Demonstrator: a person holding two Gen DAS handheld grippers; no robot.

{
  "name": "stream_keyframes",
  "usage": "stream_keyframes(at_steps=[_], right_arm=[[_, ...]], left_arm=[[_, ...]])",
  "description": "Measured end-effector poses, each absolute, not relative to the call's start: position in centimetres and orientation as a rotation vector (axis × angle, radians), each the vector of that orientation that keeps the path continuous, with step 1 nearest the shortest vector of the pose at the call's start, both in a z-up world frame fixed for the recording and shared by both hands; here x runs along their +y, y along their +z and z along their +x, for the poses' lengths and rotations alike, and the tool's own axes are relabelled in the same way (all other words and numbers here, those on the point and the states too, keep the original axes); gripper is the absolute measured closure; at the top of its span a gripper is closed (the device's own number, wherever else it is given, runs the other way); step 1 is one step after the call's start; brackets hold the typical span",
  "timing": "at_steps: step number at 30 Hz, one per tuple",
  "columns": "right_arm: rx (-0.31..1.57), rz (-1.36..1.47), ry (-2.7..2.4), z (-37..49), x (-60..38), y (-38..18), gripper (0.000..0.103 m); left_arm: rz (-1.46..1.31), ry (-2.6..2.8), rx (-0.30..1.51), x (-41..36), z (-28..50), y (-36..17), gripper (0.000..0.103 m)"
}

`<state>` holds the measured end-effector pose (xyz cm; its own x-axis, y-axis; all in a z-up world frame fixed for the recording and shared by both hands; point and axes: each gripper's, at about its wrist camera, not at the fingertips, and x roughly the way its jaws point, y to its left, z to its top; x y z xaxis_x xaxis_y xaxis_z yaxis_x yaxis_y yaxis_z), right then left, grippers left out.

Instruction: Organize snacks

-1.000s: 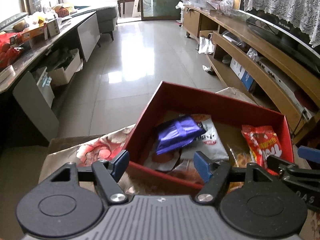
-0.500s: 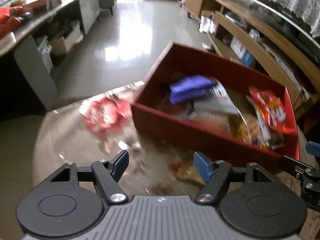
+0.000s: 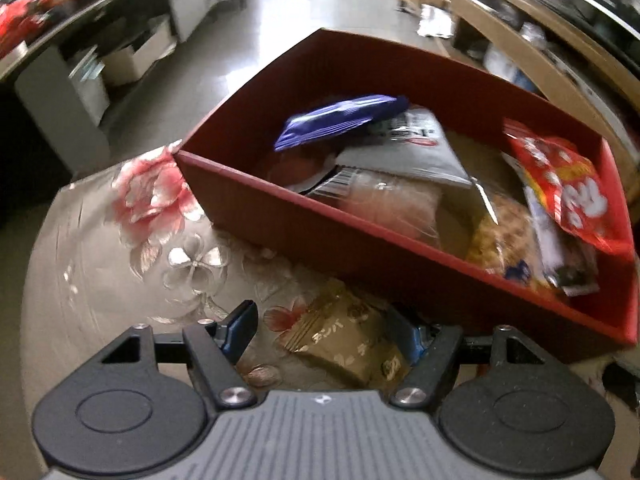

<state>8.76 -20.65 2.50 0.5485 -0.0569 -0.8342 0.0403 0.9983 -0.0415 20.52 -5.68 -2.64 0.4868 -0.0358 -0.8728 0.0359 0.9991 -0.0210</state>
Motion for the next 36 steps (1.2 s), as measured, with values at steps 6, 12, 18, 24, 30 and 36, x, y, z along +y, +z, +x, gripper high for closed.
stream_keyframes(at_steps=[6,12,18,24,30,36], right_arm=[[1.012,-0.028,-0.049,8.6,-21.1,1.6,0.023],[1.045,-0.042,-0.037,8.4,-21.2,1.1,0.022],[1.078,-0.045,0.015,7.9,-21.0,0.8,0.021],[1.076,-0.075,0.06,9.2,-20.6,0.1,0.017],[1.118,0.006,0.108,11.0,-21.0,-2.4,0.018],[1.163,0.106,0.192,10.1,-21.1,-2.3,0.015]], left_arm=[[0.011,-0.016,1.058,-6.5,20.2,-3.4,0.026],[0.053,-0.071,1.116,-5.1,17.6,-3.1,0.023],[0.024,-0.109,1.171,-2.9,15.2,-2.8,0.024],[-0.024,-0.136,1.155,-3.3,16.0,-2.3,0.024],[-0.037,-0.161,1.177,-3.7,17.0,-2.6,0.024],[-0.066,-0.157,1.188,-2.9,17.0,-2.4,0.024]])
